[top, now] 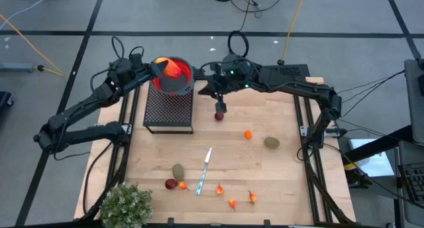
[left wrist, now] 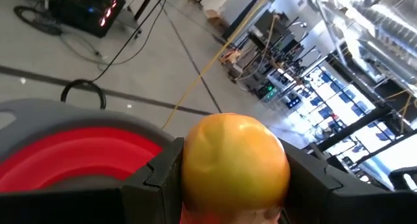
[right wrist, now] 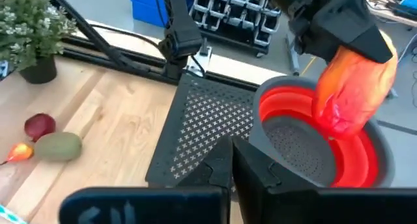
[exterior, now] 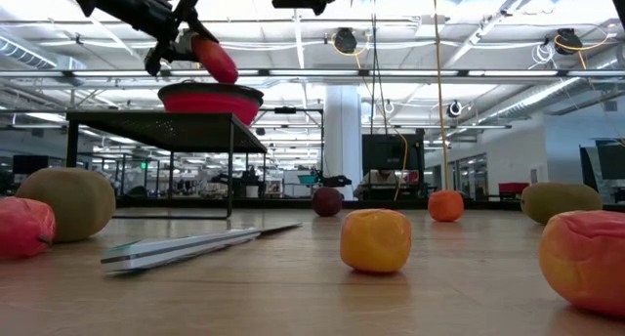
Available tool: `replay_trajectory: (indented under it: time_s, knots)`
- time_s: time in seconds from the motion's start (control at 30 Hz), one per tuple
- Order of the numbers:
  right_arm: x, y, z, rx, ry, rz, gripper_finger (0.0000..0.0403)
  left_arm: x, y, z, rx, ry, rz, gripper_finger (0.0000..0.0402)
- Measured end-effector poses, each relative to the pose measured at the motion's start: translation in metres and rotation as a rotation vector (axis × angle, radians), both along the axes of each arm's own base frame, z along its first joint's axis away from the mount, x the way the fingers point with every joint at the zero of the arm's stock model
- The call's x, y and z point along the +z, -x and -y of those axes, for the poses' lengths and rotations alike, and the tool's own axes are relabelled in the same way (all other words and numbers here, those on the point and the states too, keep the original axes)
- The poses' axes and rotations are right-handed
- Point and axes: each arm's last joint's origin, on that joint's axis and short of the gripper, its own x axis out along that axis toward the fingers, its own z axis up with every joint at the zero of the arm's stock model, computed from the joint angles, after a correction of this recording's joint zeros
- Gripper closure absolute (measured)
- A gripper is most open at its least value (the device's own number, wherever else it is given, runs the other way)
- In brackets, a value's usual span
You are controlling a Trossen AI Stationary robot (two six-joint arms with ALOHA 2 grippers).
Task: Pick & Place Fruit
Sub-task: Put the orange mango into the red strainer bowl on the shelf
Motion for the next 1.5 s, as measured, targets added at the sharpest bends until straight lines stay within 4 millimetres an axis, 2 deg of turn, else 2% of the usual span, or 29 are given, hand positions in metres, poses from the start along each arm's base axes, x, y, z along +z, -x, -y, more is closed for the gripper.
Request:
replay_trajectory:
  time_s: [0.07, 0.13, 0.27, 0.63, 0.77, 0.97, 1.1, 1.3, 1.5]
  knots:
    - [-0.006, 0.008, -0.001, 0.010, -0.014, -0.023, 0.0402, -0.001, 0.001, -0.001, 0.006, 0.017, 0.000, 0.0218]
    - [-0.008, 0.012, -0.002, 0.008, -0.003, 0.016, 0.0402, -0.001, 0.001, -0.001, 0.018, 0.034, 0.019, 0.0218]
    - [-0.016, 0.033, -0.007, -0.005, -0.012, 0.049, 0.0402, -0.002, 0.001, -0.003, 0.036, 0.076, 0.055, 0.0218]
    - [-0.033, 0.107, -0.024, -0.020, 0.026, 0.223, 0.0402, -0.013, -0.009, -0.013, 0.051, 0.177, 0.076, 0.0217]
    - [-0.039, 0.134, -0.027, -0.049, 0.000, 0.271, 0.0403, -0.003, -0.014, -0.017, 0.051, 0.180, 0.066, 0.0217]
    - [-0.044, 0.166, -0.033, -0.074, -0.016, 0.348, 0.0403, 0.011, -0.023, -0.026, 0.061, 0.263, -0.086, 0.0217]
    - [-0.049, 0.180, -0.036, -0.105, -0.010, 0.383, 0.0403, 0.020, -0.030, -0.034, 0.066, 0.311, -0.148, 0.0217]
    - [-0.055, 0.188, -0.039, -0.124, 0.000, 0.405, 0.0403, 0.035, -0.039, -0.044, 0.069, 0.361, -0.197, 0.0217]
    - [-0.061, 0.189, -0.039, -0.123, -0.004, 0.387, 0.0403, 0.027, -0.045, -0.052, 0.065, 0.465, -0.213, 0.0217]
